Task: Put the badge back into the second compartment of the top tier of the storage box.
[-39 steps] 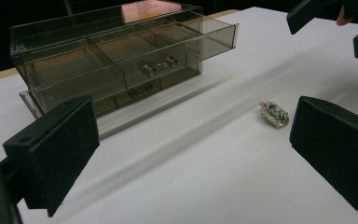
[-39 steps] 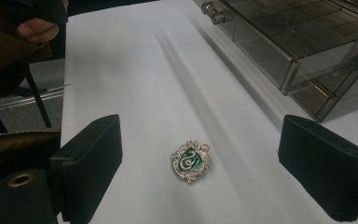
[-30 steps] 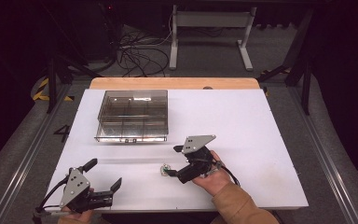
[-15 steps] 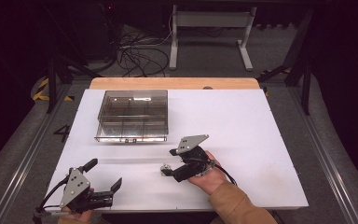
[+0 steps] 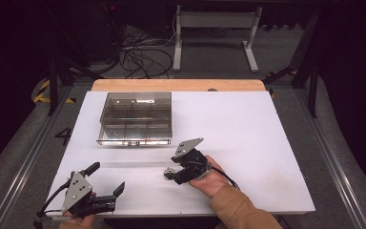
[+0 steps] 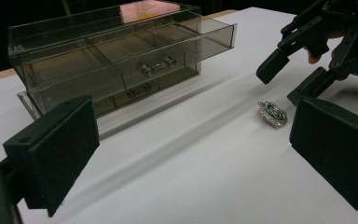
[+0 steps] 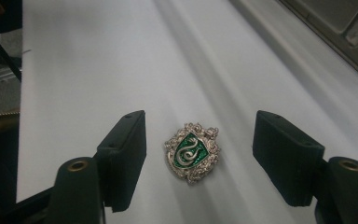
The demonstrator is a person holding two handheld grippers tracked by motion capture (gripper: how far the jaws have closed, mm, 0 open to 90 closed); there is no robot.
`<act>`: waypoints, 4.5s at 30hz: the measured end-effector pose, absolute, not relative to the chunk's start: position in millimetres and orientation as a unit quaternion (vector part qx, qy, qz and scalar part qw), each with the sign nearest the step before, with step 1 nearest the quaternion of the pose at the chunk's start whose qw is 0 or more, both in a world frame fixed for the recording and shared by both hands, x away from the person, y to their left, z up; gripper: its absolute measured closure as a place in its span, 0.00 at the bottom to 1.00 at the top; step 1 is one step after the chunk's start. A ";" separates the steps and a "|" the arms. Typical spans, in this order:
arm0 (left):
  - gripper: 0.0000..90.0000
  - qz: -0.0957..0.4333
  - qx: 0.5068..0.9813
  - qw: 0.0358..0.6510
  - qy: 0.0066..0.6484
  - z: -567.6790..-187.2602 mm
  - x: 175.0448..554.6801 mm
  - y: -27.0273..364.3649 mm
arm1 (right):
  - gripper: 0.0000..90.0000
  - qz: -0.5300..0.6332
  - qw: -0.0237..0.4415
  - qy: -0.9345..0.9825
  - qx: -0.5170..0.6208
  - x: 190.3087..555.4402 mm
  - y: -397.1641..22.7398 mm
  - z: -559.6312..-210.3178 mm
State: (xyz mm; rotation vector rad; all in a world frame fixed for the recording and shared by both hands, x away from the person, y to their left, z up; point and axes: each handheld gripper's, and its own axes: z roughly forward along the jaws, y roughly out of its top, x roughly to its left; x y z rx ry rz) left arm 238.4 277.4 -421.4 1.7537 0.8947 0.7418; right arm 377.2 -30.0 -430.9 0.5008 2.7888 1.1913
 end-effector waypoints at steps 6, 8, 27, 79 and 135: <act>0.02 0.306 0.724 0.496 0.369 -421.4 238.6 277.4 | 0.41 0.372 0.034 0.913 0.164 378.9 -27.2 -435.0; 0.02 0.307 0.724 0.495 0.368 -421.4 238.6 277.3 | 0.42 0.367 0.034 0.916 0.161 379.1 -26.0 -436.0; 0.03 0.303 0.722 0.500 0.370 -421.3 238.6 278.3 | 0.52 0.335 0.027 0.928 0.157 378.9 -17.1 -443.2; 0.03 0.304 0.722 0.501 0.369 -421.3 238.7 277.4 | 0.97 0.347 0.001 0.928 0.138 368.0 -20.0 -429.1; 0.03 0.305 0.722 0.500 0.369 -421.5 238.8 277.1 | 0.97 0.443 0.060 0.885 0.129 374.1 -26.5 -365.6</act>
